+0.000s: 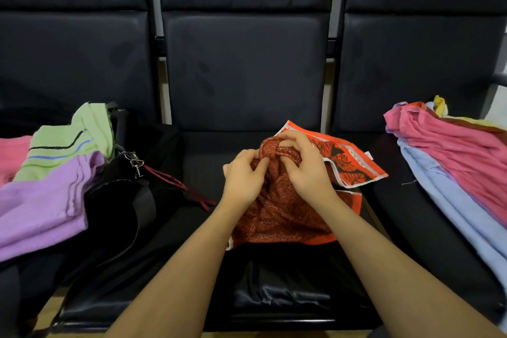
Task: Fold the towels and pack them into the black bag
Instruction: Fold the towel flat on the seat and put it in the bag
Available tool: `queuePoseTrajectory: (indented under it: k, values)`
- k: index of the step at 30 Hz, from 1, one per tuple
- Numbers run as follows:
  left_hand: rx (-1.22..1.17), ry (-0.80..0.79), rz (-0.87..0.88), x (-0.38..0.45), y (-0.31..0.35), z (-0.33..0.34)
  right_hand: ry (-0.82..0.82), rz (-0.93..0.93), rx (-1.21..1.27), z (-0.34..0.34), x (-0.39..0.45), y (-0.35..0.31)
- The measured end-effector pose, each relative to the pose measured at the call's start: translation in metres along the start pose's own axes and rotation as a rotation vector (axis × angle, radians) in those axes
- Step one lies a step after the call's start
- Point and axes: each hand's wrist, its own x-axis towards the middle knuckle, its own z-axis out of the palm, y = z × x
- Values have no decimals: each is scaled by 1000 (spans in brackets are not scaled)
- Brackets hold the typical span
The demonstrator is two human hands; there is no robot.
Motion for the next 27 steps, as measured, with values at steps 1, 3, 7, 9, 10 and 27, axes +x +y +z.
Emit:
queuePoseTrajectory:
  k: [1,3,7,9,10,27]
  values:
    - [-33,58,-28,1,-1,-2,14,-3,-32,-1,-1,1]
    - [-111,180,-107,2,-1,-7,52,47,-110,-3,-2,1]
    - [-95,273,-145,0,1,-14,-17,216,-242,-7,-5,-4]
    - [-25,259,-81,-2,3,-14,-97,281,-306,-7,-5,-3]
    - [10,247,-44,-5,4,-14,-127,305,-276,-7,-5,-5]
    - [425,226,119,-13,-2,-20,94,385,-154,-2,-4,-17]
